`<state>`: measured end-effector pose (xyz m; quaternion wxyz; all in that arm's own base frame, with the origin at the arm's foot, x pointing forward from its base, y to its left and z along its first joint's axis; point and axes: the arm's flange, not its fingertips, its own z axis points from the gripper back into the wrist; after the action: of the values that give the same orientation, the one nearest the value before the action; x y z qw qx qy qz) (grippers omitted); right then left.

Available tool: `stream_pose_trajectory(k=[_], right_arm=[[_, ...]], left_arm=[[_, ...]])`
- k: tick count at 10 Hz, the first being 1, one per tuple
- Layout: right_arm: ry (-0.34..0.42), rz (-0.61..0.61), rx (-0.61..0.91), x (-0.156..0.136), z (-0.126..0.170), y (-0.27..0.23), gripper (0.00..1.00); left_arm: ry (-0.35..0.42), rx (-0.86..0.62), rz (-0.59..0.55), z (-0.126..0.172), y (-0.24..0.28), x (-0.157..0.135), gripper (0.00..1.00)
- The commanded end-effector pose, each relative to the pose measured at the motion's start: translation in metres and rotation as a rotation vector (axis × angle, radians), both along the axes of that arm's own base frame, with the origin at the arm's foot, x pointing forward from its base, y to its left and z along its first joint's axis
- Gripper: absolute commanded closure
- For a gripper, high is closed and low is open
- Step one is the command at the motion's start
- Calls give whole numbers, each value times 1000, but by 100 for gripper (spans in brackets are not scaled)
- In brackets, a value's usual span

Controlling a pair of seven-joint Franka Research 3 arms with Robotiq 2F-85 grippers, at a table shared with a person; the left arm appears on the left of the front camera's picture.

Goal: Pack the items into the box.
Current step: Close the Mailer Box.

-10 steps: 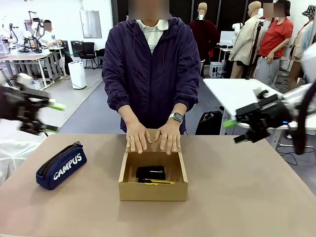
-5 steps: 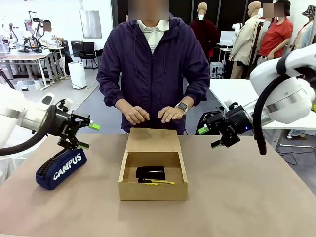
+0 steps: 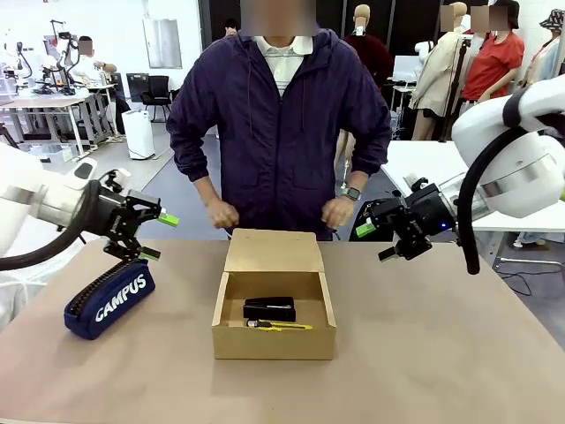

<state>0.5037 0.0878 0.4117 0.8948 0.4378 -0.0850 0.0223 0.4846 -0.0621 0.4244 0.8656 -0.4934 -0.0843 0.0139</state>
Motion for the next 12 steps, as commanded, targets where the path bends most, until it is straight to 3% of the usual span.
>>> stream_pose_trajectory(k=[1, 2, 3, 5, 6, 8, 9, 12], right_arm=[[146, -40, 27, 54, -9, 5, 0], [188, -9, 58, 81, -25, 10, 0], [220, -37, 76, 107, -43, 17, 0], [243, -7, 105, 145, -72, 35, 0], [269, -52, 121, 161, -87, 40, 0], [296, -41, 183, 175, -112, 55, 0], [299, -29, 230, 178, -119, 65, 0], [309, 23, 332, 177, -131, 85, 0]], left_arm=[[65, -61, -96, -21, -10, 80, 0], [70, -119, -200, -44, -21, 111, 0], [110, -181, -228, -63, -34, 131, 0], [83, -269, -155, -101, -59, 156, 0], [74, -229, -88, -119, -70, 164, 0], [81, -202, -38, -146, -82, 171, 0], [45, -227, -24, -152, -86, 173, 0], [-40, -356, -104, -160, -100, 172, 0]])
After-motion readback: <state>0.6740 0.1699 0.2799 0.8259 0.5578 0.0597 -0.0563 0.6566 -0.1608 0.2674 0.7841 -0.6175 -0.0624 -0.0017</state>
